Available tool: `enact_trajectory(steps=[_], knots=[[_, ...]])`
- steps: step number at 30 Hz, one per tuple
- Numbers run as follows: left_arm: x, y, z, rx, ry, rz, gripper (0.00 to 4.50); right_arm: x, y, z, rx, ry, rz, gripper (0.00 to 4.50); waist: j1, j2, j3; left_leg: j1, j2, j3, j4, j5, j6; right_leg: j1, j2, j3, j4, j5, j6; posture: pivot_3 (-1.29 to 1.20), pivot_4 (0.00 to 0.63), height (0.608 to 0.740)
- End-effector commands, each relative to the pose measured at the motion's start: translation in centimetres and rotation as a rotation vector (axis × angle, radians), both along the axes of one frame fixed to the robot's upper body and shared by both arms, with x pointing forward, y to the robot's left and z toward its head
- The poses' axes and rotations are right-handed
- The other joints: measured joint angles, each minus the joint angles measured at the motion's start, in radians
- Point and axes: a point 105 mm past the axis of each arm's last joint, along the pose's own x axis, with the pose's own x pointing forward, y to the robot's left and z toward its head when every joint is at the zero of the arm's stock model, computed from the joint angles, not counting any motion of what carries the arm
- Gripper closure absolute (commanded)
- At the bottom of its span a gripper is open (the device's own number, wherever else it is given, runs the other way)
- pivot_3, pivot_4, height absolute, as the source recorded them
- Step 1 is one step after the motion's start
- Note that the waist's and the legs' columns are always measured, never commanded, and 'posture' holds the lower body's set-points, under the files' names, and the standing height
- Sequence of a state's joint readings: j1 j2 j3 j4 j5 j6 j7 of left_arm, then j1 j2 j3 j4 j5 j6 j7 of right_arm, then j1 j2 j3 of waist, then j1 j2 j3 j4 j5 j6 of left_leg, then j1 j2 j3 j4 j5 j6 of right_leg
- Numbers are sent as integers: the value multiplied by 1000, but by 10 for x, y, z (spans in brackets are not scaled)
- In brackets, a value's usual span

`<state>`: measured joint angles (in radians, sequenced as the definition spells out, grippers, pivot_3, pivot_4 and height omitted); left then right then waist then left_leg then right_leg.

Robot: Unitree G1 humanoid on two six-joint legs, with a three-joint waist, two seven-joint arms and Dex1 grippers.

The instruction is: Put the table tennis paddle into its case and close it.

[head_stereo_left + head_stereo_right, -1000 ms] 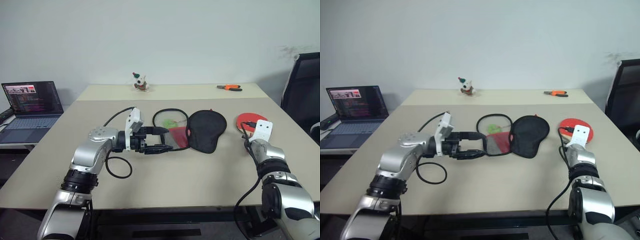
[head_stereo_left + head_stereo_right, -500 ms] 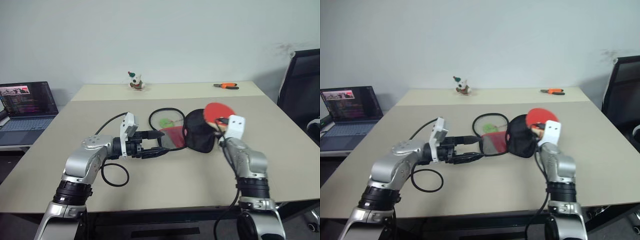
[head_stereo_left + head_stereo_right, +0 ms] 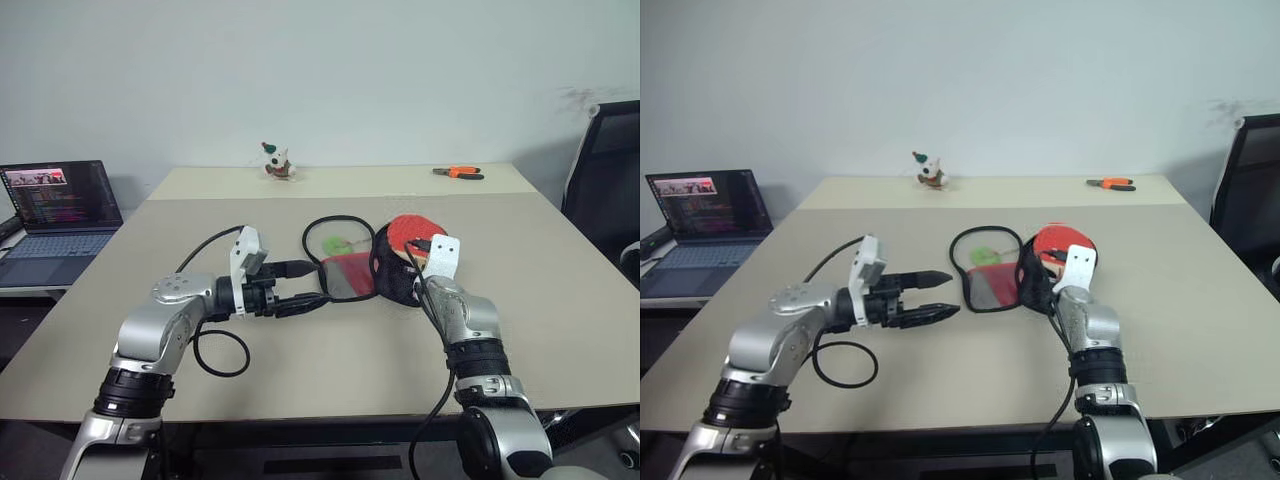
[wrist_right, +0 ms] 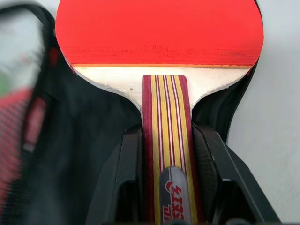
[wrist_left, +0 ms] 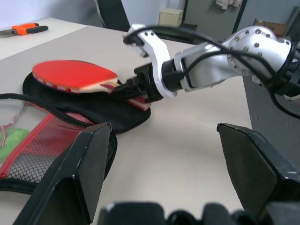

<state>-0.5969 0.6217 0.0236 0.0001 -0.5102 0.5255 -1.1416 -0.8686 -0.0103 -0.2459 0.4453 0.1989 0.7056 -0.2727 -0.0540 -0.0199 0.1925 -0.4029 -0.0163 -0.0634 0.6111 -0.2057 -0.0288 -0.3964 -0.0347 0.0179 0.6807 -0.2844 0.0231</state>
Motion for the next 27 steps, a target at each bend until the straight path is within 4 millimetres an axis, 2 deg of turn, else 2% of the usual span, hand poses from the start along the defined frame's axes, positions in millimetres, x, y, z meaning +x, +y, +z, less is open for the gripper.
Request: enact_trajectory(steps=[1,9,15,21,27], knots=[[-4,2,14,-13,-54,-1,539,11,1,29,-5,-100,-1,3389,-1,0,0,0,0,0,0,0,0,0,0,0,0,0,0,0,150,740],[-3,4,15,-10,-57,12,539,17,2,20,-23,-76,-1,3389,-2,0,0,0,0,1,0,0,0,0,0,0,0,0,0,0,150,740],[20,24,20,2,-116,195,539,17,2,19,-29,-67,-6,3389,-2,0,0,1,1,0,0,0,0,0,0,0,1,0,0,0,150,740],[26,32,24,-7,-143,238,539,13,5,19,-32,-69,-1,3389,-1,0,0,0,1,0,0,0,0,0,0,0,0,0,0,0,150,740],[26,31,23,-7,-147,237,539,11,9,17,-31,-62,17,3389,-2,0,0,0,1,0,0,0,0,0,0,0,0,0,0,0,150,740]])
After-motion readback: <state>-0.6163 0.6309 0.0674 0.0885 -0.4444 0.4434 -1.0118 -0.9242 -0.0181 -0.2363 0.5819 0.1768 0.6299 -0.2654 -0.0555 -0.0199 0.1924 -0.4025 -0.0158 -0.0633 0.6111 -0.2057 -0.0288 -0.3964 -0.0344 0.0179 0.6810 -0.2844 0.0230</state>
